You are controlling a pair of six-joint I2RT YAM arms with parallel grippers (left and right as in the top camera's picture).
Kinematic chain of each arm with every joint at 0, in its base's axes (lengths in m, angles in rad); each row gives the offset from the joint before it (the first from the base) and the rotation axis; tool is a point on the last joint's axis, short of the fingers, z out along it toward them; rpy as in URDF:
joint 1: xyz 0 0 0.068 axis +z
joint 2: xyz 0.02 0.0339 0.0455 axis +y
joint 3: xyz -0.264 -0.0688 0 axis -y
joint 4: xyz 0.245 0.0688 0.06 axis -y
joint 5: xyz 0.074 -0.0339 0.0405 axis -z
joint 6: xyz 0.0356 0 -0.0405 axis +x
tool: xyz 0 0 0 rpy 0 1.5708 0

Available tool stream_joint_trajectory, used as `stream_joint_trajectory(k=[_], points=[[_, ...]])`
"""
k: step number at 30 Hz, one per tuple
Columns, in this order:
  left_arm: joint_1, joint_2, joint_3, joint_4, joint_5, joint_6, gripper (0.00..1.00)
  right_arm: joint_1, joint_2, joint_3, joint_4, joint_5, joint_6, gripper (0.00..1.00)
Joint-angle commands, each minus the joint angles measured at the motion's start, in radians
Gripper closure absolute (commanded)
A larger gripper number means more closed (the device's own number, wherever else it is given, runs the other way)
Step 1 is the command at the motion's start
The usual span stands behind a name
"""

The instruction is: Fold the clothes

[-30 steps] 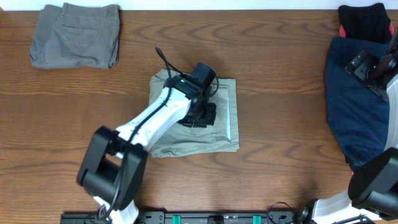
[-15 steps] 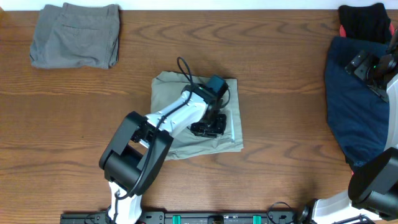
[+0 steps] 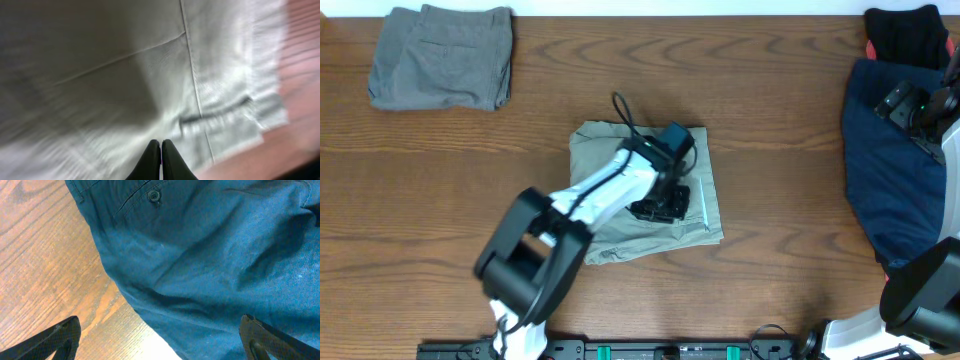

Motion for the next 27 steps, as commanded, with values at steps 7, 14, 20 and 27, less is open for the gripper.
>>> stream_joint_trajectory(k=[7, 14, 20, 27], points=[[0.158, -0.160, 0.017, -0.264, -0.246, 0.008, 0.94, 0.006, 0.009, 0.012, -0.001, 0.014, -0.012, 0.01], [0.206, -0.148, -0.120, -0.267, -0.242, 0.003, 0.94, 0.006, 0.009, 0.012, -0.001, 0.014, -0.012, 0.01], [0.206, -0.148, -0.275, -0.166, -0.171, -0.012, 0.94, 0.006, 0.009, 0.012, -0.001, 0.014, -0.012, 0.01], [0.206, -0.148, -0.357, -0.138, -0.152, -0.014, 0.94, 0.006, 0.009, 0.012, -0.001, 0.014, -0.012, 0.01]])
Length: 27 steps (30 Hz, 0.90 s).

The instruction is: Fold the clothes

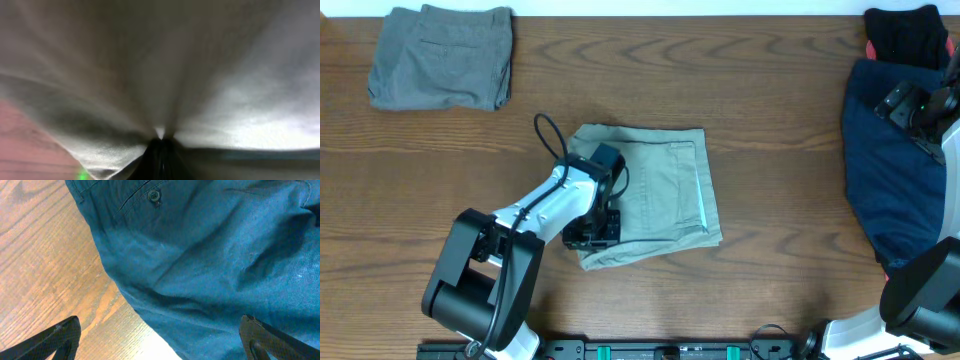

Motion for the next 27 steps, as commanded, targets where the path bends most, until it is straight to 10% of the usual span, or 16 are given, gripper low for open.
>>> stream_joint_trajectory(k=[1, 10, 18, 27], points=[[0.000, 0.011, -0.023, -0.015, 0.032, -0.010, 0.94, 0.006, 0.009, 0.012, -0.001, 0.014, -0.012, 0.01], [0.001, -0.119, 0.048, -0.064, 0.036, -0.005, 0.94, 0.006, 0.009, 0.012, -0.001, 0.014, -0.012, 0.01], [0.005, -0.243, 0.057, 0.220, -0.314, -0.005, 0.94, 0.006, 0.009, 0.012, -0.001, 0.014, -0.012, 0.01], [0.057, -0.127, 0.056, 0.372, -0.352, -0.002, 0.94, 0.006, 0.009, 0.012, -0.001, 0.014, -0.012, 0.01]])
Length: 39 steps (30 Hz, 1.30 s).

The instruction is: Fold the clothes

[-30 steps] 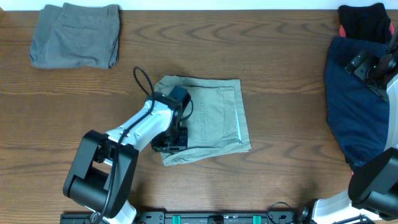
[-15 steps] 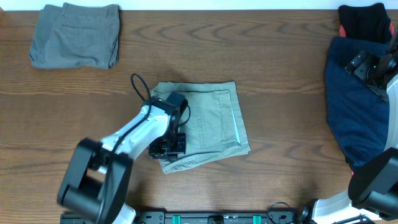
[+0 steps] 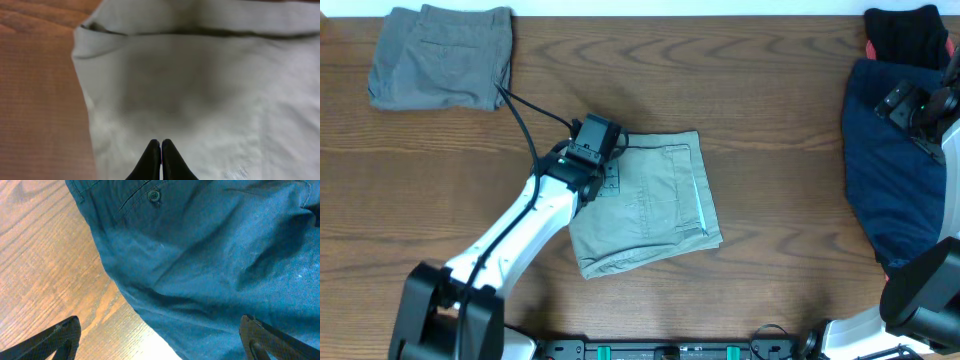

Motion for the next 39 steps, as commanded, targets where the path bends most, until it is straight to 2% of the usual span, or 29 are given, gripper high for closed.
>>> stream_joint_trajectory(k=[1, 8, 13, 21, 25, 28, 33, 39], points=[[0.042, 0.076, 0.010, 0.015, -0.048, -0.002, 0.94, 0.006, 0.009, 0.012, -0.001, 0.014, -0.012, 0.01], [0.126, 0.214, 0.010, 0.099, -0.048, -0.002, 0.94, 0.005, 0.009, 0.012, -0.001, 0.014, -0.012, 0.01], [0.153, 0.232, 0.010, 0.122, -0.048, 0.023, 0.94, 0.005, 0.009, 0.012, -0.001, 0.014, -0.012, 0.01], [0.147, 0.040, 0.027, 0.054, -0.028, 0.032, 0.94, 0.006, 0.009, 0.012, -0.001, 0.014, -0.012, 0.01], [0.142, -0.086, 0.027, 0.050, 0.074, 0.031, 0.94, 0.006, 0.009, 0.012, -0.001, 0.014, -0.012, 0.01], [0.134, -0.118, 0.027, 0.064, 0.156, 0.003, 0.94, 0.006, 0.009, 0.012, -0.001, 0.014, -0.012, 0.01], [0.103, -0.063, 0.024, 0.122, 0.204, -0.038, 0.94, 0.006, 0.009, 0.012, -0.001, 0.014, -0.012, 0.01], [0.042, 0.102, 0.024, 0.293, 0.217, -0.064, 0.94, 0.006, 0.009, 0.012, -0.001, 0.014, -0.012, 0.01]])
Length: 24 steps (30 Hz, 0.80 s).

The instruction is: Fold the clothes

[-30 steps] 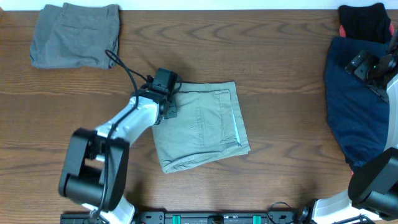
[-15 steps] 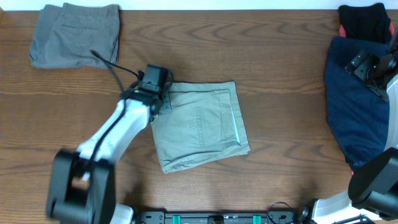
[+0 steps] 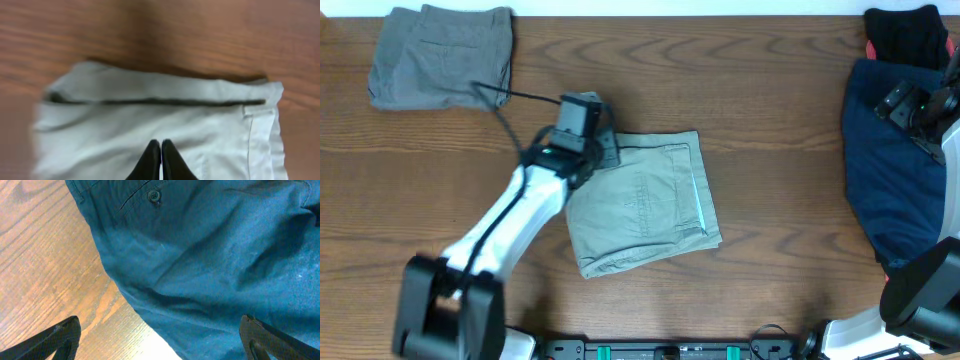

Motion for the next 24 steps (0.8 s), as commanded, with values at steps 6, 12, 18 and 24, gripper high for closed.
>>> stream_joint_trajectory(k=[6, 12, 18, 24], points=[[-0.068, 0.247, 0.005, 0.153, 0.029, -0.048, 0.94, 0.006, 0.009, 0.012, -0.001, 0.014, -0.012, 0.01], [-0.068, 0.335, 0.005, 0.187, 0.029, -0.048, 0.94, 0.006, 0.009, 0.012, -0.001, 0.014, -0.012, 0.01], [-0.068, 0.252, 0.006, 0.157, 0.029, -0.048, 0.94, 0.006, 0.009, 0.012, -0.001, 0.014, -0.012, 0.01], [-0.068, 0.003, 0.006, 0.061, 0.029, -0.015, 0.74, 0.006, 0.009, 0.012, -0.001, 0.014, -0.012, 0.01]])
